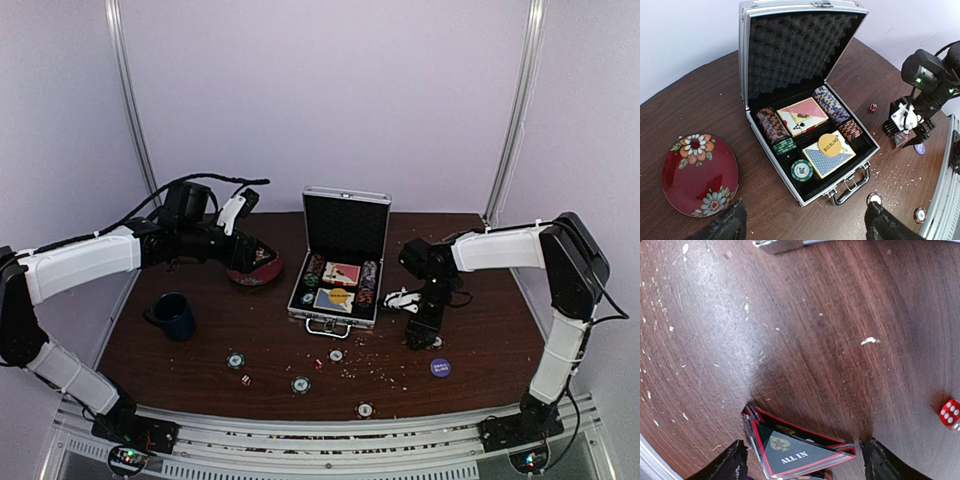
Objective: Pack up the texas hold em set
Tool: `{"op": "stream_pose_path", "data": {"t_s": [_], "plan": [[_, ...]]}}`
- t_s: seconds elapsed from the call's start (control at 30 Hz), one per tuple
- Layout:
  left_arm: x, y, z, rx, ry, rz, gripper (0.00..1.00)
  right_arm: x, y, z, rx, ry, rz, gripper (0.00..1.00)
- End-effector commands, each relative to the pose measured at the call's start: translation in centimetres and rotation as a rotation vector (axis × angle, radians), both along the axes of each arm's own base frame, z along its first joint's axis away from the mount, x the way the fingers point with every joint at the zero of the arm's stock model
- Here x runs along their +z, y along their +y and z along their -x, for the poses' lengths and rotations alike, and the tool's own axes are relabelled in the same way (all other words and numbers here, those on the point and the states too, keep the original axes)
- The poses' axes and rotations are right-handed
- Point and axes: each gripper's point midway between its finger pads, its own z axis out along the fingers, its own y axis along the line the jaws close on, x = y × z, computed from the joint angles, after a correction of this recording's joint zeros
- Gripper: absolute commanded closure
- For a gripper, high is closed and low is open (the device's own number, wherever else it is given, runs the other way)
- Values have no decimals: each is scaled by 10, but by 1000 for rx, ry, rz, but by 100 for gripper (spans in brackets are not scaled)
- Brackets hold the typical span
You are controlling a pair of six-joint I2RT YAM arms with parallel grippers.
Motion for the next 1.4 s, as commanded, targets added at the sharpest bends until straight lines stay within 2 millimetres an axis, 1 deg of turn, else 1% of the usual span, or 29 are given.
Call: {"op": "stream_pose_path", "data": {"t_s": [0.0, 0.53, 0.7, 0.8, 0.87, 0.93, 1.13, 1.2, 1.3, 1.37], "plan": [[17, -3, -2, -14, -53, 41, 17, -7, -7, 3, 8, -8, 47, 22], [13, -3, -3, -8, -44, 32, 17, -17, -12, 13, 33, -37, 98, 36], [13, -3, -3, -6, -43, 30, 17, -15, -12, 14, 35, -38, 102, 40], [12, -3, -4, -5, -42, 29, 17, -11, -9, 10, 33, -49, 97, 44], [12, -2, -4, -4, -42, 28, 17, -3, -4, 6, 33, -65, 84, 46], [12, -2, -4, -2, -43, 27, 17, 10, 4, -3, 33, -95, 66, 47], [11, 1, -7, 21, -42, 9, 17, 62, 33, -35, 53, -200, -7, 49], [11, 3, -9, 34, -45, 2, 17, 77, 46, -50, 62, -246, -36, 49], [13, 8, -13, 64, -56, -13, 17, 92, 66, -75, 71, -306, -78, 50], [15, 11, -15, 76, -62, -15, 17, 97, 81, -89, 81, -329, -95, 50]]}}
